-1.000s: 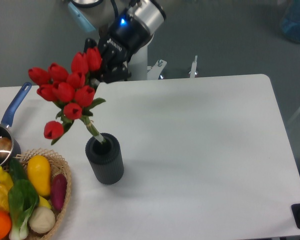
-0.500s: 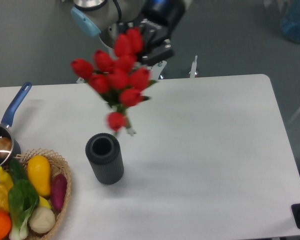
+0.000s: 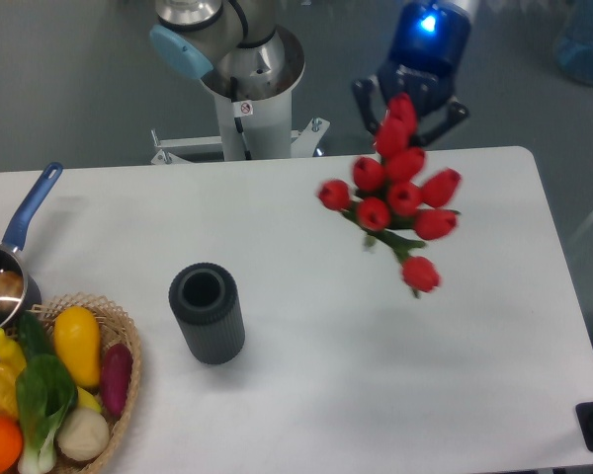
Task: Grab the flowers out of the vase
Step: 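Carry the tulip bunch away from the vase, holding it aloft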
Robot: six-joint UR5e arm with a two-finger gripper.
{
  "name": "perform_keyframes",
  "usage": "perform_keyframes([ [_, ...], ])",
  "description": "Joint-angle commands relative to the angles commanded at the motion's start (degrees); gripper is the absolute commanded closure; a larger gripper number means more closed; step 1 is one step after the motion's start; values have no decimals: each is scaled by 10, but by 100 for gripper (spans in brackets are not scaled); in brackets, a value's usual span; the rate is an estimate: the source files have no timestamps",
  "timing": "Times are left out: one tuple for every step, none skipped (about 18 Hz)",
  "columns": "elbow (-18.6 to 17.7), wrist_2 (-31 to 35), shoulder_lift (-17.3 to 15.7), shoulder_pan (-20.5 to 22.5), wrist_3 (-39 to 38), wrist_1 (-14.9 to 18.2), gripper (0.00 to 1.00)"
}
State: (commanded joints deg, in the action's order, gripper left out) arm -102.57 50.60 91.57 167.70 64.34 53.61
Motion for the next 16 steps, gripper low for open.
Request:
perform_keyframes([
  [1, 25, 5, -1, 0, 0, 100],
  [3, 53, 14, -3, 3, 0, 100],
  [8, 90, 26, -5, 11, 0, 100],
  [17, 124, 42, -13, 14, 0, 100],
  [24, 147, 57, -27, 15, 0, 100],
  [30, 164, 69, -37, 16, 0, 100],
  [33, 182, 78, -41, 17, 0, 100],
  [37, 202, 86, -46, 18, 0, 100],
  [37, 222, 92, -56, 25, 0, 100],
  [38, 242, 95, -66, 37, 1, 100],
  [40, 265, 97, -70, 43, 6, 100],
  [43, 288, 103, -76, 48, 17, 100],
  [54, 308, 107, -81, 61, 32, 100],
  [70, 325, 113, -85, 75, 54, 100],
  [83, 339, 118, -90, 86, 82, 100],
  [100, 350, 123, -90, 92, 104, 100],
])
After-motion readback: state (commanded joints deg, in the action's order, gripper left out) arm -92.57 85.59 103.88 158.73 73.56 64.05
